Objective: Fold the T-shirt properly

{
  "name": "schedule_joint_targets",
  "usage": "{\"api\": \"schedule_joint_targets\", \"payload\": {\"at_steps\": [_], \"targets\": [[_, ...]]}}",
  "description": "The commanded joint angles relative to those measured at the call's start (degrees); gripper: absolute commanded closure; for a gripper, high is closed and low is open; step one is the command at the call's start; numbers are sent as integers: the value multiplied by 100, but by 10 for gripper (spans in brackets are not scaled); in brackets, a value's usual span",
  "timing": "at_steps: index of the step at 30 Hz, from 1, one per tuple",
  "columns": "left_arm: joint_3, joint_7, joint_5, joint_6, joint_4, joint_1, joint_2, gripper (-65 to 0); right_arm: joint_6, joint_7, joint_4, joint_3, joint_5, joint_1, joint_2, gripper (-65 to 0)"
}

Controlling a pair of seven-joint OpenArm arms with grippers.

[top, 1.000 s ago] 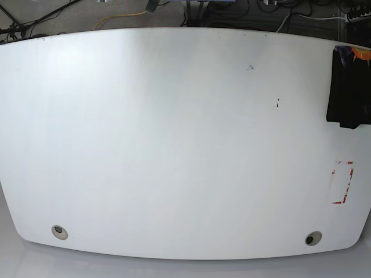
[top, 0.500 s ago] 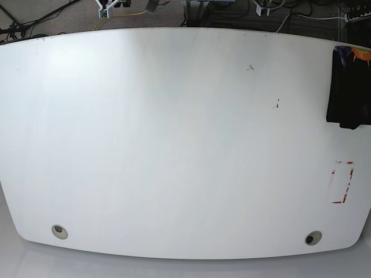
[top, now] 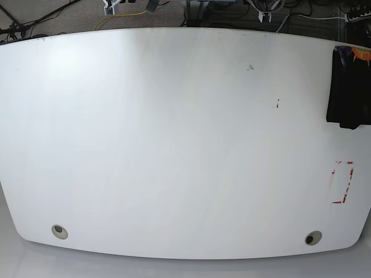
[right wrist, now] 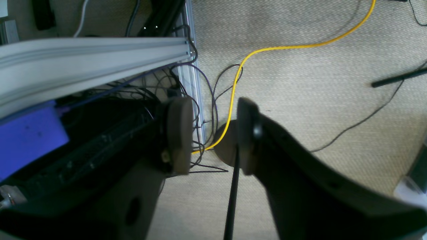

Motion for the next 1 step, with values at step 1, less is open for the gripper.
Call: {"api": "schedule_joint_targets", "payload": {"at_steps": [1], "targets": [[9, -43, 1, -10, 9, -12, -15, -293, 18, 55, 9, 3, -14, -40, 63, -216]]}}
